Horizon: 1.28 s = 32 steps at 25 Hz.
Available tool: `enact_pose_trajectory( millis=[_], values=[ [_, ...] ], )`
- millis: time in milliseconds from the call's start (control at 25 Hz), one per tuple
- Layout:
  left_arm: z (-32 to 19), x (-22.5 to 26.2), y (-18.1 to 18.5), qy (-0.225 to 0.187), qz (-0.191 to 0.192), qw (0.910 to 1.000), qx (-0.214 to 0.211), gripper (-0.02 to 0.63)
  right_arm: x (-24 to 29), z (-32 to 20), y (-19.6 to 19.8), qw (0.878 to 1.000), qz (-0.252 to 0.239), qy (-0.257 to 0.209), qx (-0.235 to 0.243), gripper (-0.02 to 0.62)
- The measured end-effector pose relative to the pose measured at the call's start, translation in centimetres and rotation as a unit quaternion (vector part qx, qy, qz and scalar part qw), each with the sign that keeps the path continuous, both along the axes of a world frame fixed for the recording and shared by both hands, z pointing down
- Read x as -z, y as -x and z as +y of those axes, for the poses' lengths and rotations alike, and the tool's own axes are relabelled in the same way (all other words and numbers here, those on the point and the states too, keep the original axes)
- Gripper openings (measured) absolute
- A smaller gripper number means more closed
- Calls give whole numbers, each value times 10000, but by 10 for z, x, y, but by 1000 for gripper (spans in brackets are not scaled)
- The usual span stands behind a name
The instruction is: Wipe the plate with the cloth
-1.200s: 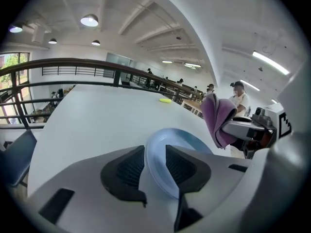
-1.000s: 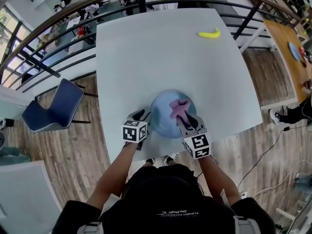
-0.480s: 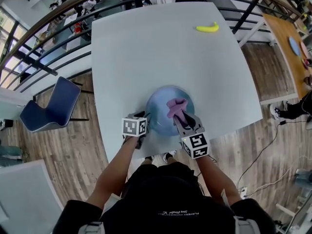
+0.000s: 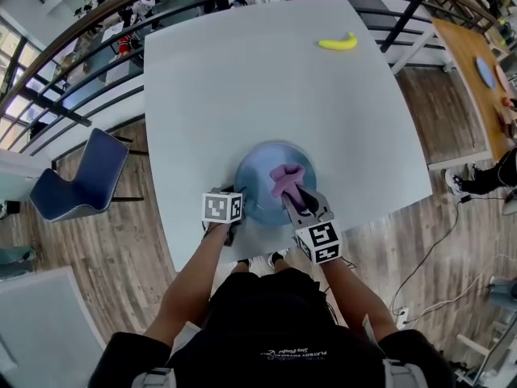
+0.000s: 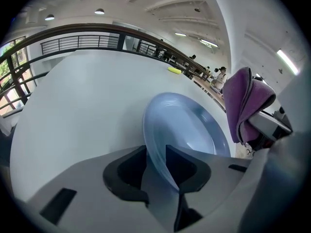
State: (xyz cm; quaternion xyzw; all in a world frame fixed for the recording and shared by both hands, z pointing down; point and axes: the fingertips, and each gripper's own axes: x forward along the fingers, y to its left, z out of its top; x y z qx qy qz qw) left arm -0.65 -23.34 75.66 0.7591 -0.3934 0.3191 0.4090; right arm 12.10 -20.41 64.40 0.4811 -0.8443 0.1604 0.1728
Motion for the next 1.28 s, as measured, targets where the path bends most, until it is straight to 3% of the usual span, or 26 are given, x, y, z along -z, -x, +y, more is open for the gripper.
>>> enact_pose_trajectory(
  millis=[240,560,920,1280],
  values=[
    [-4,-1,5,-11,-134,9998,116,100,1,-1,-1,10000,-12,5,-1,106],
    [-7,-2,10,58,-36,9990,431,88,-1,1,1,10000,-59,10,-54,106],
    [-9,-3,14,271,563,9942,873,52,-6,1,0,9998,-65,21,-193,106],
    [-10,5,7,201,968,9890,1100,34,0,4,-6,9996,-32,-65,-261,106]
  ],
)
